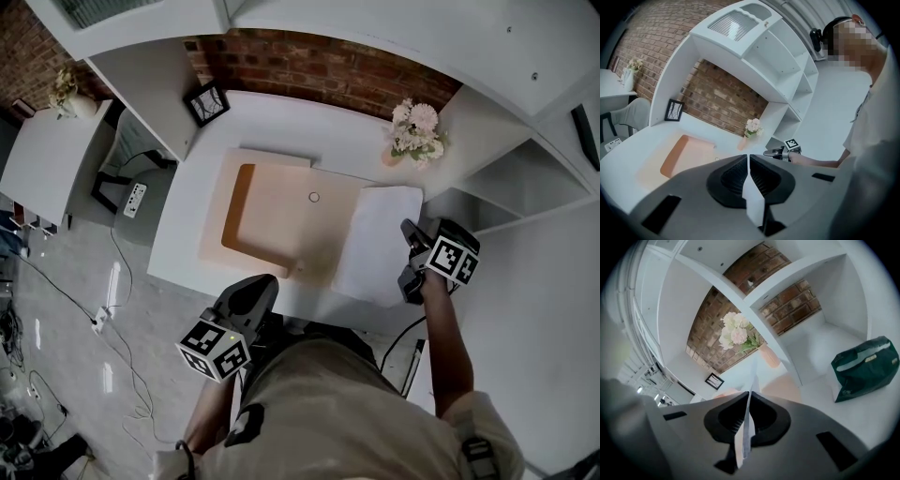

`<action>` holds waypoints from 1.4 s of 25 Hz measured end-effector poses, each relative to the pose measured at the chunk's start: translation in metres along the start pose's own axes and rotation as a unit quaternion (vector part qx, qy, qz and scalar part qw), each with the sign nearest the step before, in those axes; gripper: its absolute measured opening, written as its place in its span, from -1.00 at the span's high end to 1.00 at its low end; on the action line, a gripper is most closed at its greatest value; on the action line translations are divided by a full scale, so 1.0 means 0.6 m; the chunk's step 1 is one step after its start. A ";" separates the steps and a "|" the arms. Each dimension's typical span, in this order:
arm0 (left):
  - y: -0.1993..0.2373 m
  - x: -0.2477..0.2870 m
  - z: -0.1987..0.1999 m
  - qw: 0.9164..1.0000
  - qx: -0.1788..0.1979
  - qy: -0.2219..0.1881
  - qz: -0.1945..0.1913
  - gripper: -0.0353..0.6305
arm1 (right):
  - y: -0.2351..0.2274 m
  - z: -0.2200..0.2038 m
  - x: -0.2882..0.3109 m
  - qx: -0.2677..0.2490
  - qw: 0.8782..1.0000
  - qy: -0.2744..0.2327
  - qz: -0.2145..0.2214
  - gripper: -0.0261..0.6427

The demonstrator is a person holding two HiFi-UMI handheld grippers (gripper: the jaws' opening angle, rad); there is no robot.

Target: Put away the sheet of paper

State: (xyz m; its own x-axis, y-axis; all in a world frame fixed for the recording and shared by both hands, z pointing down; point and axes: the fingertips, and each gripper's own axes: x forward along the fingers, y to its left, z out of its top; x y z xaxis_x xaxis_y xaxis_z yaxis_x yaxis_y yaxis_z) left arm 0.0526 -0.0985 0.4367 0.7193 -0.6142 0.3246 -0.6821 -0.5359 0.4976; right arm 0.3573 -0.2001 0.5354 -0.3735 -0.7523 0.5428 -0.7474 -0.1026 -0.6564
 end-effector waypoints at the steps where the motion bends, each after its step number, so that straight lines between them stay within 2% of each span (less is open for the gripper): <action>1: 0.001 -0.001 0.001 1.000 0.000 -0.001 -0.001 0.81 | -0.006 -0.001 0.005 -0.020 1.000 0.003 -0.011 0.84; 4: 0.005 -0.004 0.002 1.000 0.000 -0.001 0.000 0.81 | -0.030 -0.005 0.021 -0.083 0.995 0.013 -0.053 0.84; 8: 0.011 -0.006 0.003 1.000 0.001 0.001 0.003 0.81 | -0.059 -0.005 0.040 -0.164 0.981 0.016 -0.102 0.84; 10: 0.012 -0.006 0.004 1.000 0.002 0.002 0.005 0.81 | -0.072 -0.005 0.049 -0.180 0.977 0.013 -0.116 0.84; 16: 0.012 -0.006 0.017 1.000 0.009 0.001 0.011 0.81 | -0.105 -0.005 0.066 -0.177 0.974 -0.009 -0.139 0.84; 21: 0.008 0.003 0.020 1.000 0.012 0.003 0.013 0.81 | -0.124 -0.008 0.074 -0.142 0.979 -0.012 -0.145 0.84; 35: 0.002 0.002 0.024 1.000 0.015 -0.006 0.018 0.81 | -0.130 -0.015 0.094 -0.128 0.981 0.001 -0.145 0.84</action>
State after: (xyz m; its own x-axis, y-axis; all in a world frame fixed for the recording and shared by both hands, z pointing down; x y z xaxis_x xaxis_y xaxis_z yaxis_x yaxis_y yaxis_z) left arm 0.0509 -0.1082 0.4261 0.6922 -0.6409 0.3318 -0.7117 -0.5297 0.4614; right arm 0.3893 -0.2287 0.6220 -0.1244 -0.7148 0.6882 -0.9359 -0.1458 -0.3206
